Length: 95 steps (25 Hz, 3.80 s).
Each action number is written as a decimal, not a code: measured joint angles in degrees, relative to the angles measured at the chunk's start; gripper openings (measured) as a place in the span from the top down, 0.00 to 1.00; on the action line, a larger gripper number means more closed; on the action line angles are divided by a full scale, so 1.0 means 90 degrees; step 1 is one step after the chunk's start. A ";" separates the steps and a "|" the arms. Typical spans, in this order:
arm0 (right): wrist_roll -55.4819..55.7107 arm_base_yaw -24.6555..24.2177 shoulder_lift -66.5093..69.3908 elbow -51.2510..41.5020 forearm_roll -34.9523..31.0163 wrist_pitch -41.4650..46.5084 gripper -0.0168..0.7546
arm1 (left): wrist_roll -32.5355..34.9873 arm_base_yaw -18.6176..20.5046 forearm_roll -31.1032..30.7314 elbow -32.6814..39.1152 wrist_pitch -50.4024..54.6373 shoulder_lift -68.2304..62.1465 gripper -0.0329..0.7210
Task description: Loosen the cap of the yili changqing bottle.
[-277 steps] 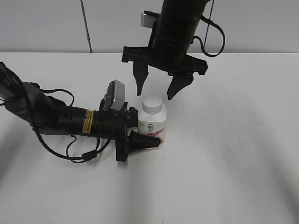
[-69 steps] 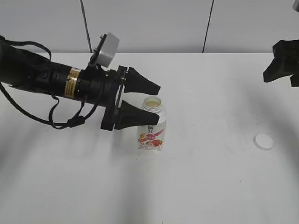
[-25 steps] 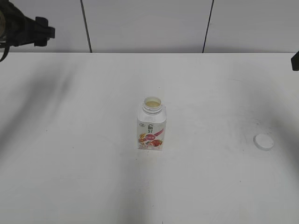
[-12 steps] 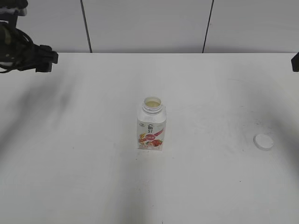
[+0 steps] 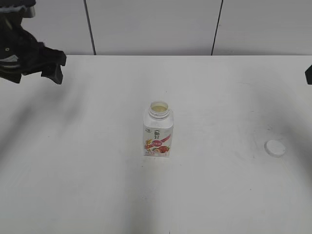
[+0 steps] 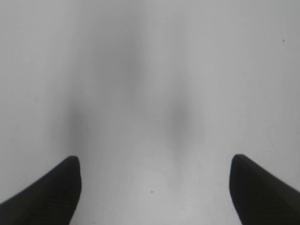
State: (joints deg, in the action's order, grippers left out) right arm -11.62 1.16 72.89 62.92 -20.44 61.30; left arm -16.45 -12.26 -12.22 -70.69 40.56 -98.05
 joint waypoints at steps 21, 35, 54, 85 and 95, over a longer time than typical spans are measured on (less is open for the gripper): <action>0.0060 0.0000 0.0000 0.0000 0.0334 0.0913 0.30 | 0.0404 0.0000 0.0426 -0.0146 0.1595 0.0007 0.18; 0.1337 0.0000 -0.0010 0.0000 0.1645 0.0928 0.30 | 0.0403 0.0000 0.0151 -0.0175 0.2667 0.0560 0.18; 0.1175 0.0000 -0.3128 -0.1449 0.1488 0.0940 0.30 | 0.0380 0.0000 0.0508 0.1638 0.3041 0.3759 0.21; 0.0490 0.0000 -0.8084 -0.3390 0.1500 0.0987 0.30 | 0.0380 0.0000 0.0623 0.4062 0.3036 0.9964 0.21; 0.0450 0.0000 -0.8149 -0.3406 0.1596 0.0992 0.30 | 0.0380 0.0000 0.0324 0.4219 0.3001 1.0940 0.21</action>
State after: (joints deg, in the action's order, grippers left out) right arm -7.57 1.16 -0.45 32.26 -6.07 70.23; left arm -13.03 -12.26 -9.31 -32.72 67.57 0.41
